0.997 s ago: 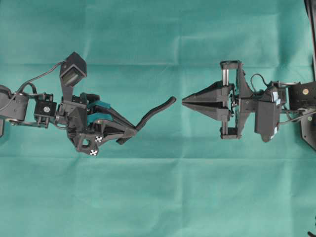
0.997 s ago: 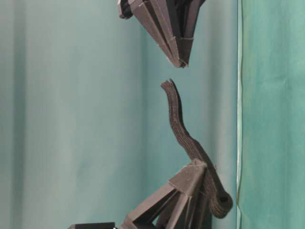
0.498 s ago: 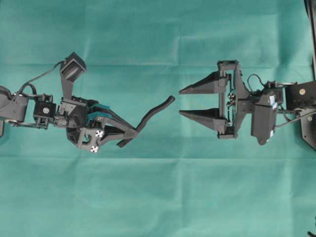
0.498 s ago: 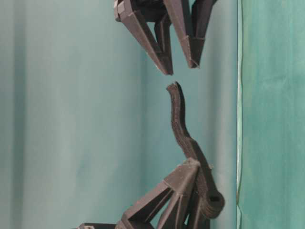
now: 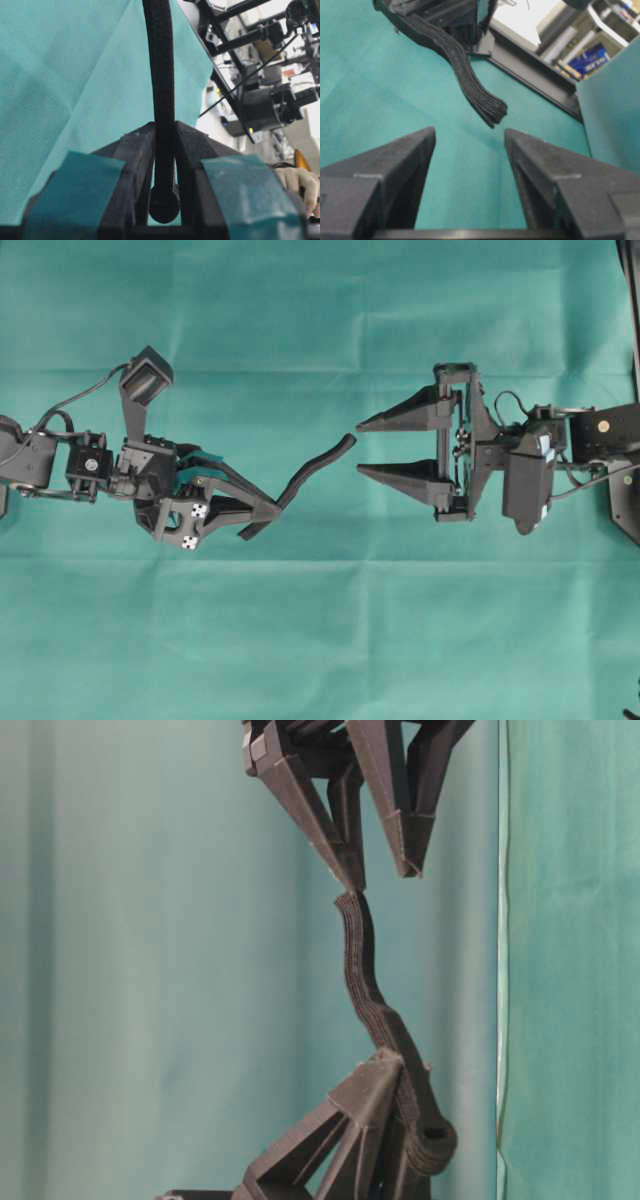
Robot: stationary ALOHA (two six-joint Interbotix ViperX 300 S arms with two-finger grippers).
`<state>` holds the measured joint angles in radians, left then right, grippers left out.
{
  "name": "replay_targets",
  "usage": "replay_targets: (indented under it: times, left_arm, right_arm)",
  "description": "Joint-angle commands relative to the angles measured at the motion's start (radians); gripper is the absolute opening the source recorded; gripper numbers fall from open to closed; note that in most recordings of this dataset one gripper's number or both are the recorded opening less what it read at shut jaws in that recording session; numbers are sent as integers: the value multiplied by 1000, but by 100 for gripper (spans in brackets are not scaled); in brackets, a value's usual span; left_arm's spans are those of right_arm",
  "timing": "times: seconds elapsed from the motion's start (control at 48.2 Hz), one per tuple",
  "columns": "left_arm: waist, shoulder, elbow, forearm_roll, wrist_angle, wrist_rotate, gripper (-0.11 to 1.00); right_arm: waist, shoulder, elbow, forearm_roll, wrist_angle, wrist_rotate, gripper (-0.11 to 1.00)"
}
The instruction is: Peel off the Velcro with your right arm.
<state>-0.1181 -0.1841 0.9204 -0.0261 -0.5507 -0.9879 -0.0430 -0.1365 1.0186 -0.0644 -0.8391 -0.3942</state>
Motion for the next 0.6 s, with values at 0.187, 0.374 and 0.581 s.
replay_targets:
  times: [0.187, 0.374, 0.581]
  left_arm:
    - [3, -18, -21, -2, -11, 0, 10]
    - [9, -17, -20, 0, -11, 0, 10]
    - [9, -17, -18, -2, -11, 0, 10]
  right_arm:
    - [3, -5, -14, -15, -15, 0, 23]
    - [3, -2, -9, -15, -25, 2, 22]
    - [5, -2, -12, -23, -26, 2, 14]
